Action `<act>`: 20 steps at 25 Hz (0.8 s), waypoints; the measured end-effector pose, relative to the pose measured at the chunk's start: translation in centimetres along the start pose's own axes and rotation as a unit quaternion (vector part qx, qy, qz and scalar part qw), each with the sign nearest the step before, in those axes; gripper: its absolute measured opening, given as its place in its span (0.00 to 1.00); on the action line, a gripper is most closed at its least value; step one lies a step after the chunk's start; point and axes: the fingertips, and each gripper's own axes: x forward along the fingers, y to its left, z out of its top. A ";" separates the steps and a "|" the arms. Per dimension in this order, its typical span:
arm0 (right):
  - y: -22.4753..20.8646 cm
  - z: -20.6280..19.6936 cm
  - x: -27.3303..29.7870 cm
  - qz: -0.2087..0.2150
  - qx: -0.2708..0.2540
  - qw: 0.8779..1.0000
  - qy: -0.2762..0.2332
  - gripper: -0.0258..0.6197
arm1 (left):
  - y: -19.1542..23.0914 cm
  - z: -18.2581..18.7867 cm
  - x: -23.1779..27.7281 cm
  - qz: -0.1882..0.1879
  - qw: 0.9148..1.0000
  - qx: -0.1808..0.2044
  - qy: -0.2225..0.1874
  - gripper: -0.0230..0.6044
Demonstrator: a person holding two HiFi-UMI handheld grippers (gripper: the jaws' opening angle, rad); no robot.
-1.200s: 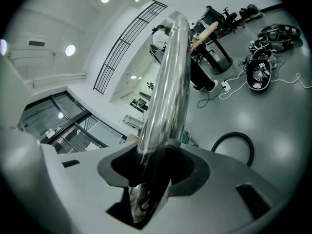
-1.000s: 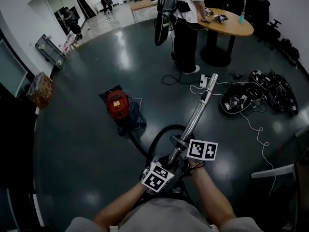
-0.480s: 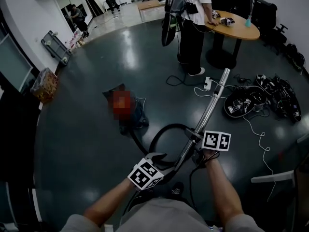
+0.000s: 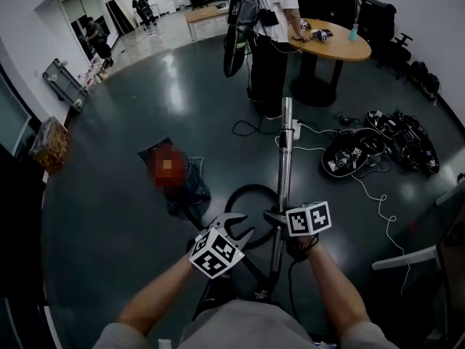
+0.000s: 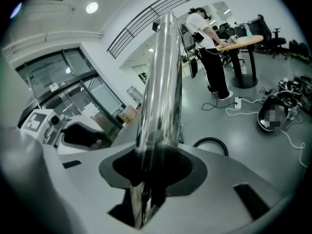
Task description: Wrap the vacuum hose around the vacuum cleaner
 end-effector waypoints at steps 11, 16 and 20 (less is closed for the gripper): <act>2.3 1.6 4.7 -0.046 -0.057 0.995 0.074 0.25 | 9.8 6.7 -0.7 0.024 0.967 0.239 -0.082 0.10; 3.1 2.9 8.7 -0.065 -0.078 0.987 0.124 0.25 | 13.7 5.7 -0.8 -0.012 0.947 0.313 -0.065 0.29; 4.3 4.1 12.0 -0.069 -0.085 0.981 0.160 0.25 | 17.1 4.1 -1.0 -0.004 0.925 0.378 -0.039 0.40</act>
